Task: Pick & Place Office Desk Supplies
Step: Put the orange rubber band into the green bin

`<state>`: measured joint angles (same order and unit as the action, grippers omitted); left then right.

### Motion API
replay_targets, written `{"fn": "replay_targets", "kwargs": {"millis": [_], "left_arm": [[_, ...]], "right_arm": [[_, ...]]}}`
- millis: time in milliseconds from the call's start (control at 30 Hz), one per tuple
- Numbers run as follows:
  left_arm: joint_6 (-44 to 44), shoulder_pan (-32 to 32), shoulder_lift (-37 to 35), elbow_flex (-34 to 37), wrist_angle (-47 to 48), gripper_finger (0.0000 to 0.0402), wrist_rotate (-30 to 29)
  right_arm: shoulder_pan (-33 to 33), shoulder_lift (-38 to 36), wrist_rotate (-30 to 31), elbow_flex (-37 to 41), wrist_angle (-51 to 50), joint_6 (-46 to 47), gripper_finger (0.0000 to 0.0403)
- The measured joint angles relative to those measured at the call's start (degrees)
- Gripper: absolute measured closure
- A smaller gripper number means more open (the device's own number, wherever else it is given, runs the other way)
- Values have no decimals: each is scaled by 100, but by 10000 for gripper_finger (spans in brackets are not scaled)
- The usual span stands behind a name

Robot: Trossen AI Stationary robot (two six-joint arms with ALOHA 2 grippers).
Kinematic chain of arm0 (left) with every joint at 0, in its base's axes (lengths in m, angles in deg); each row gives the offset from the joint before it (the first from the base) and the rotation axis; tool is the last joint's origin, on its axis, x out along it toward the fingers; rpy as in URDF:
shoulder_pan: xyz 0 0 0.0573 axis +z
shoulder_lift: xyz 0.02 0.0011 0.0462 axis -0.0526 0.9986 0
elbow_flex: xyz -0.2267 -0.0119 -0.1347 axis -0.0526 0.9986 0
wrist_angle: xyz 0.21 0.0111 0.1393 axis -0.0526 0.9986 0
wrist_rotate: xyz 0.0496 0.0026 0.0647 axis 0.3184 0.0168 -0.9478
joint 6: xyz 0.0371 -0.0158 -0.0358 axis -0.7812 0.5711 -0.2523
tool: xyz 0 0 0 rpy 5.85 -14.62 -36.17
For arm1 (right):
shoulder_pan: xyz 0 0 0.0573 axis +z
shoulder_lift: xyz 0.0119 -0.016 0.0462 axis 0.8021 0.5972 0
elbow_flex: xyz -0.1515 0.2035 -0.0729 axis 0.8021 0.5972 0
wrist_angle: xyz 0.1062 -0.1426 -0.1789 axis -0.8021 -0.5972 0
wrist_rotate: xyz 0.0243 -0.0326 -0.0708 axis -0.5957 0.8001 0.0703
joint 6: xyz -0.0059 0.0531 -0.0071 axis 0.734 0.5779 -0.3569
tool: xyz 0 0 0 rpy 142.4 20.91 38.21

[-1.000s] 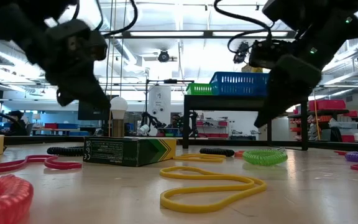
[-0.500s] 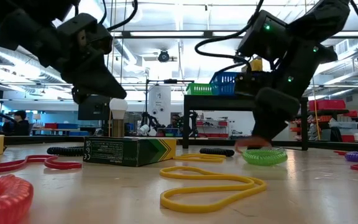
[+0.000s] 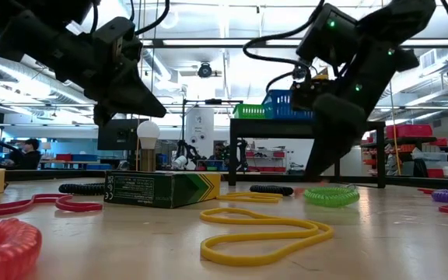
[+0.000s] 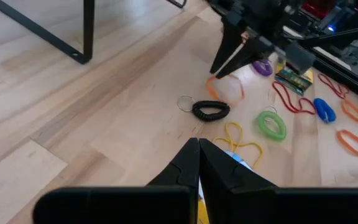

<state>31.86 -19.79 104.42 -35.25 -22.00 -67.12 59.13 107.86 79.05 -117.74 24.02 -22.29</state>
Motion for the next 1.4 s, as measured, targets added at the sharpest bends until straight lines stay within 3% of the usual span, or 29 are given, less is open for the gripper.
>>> {"fn": "replay_targets", "kwargs": {"millis": [200,367,533,767,967,1167,1400], "left_arm": [[41,0,0,0,2,392,-15],[40,0,0,0,8,392,-55],[48,0,0,0,4,392,-57],[96,-2,0,0,2,392,-82],[184,-2,0,0,-5,392,-442],[148,-2,0,-2,-24,392,-573],[18,-2,0,-2,-28,392,-572]], "right_arm": [[-12,-108,30,-18,-22,-115,280],[-166,266,-138,-17,98,-462,275],[-247,560,-200,-31,234,-410,303],[-17,299,-375,-2,272,-114,393],[166,-483,-693,-138,0,73,394],[376,-1241,-240,-1173,-1566,6,398],[153,-1407,527,-3127,-2989,-378,400]]}}
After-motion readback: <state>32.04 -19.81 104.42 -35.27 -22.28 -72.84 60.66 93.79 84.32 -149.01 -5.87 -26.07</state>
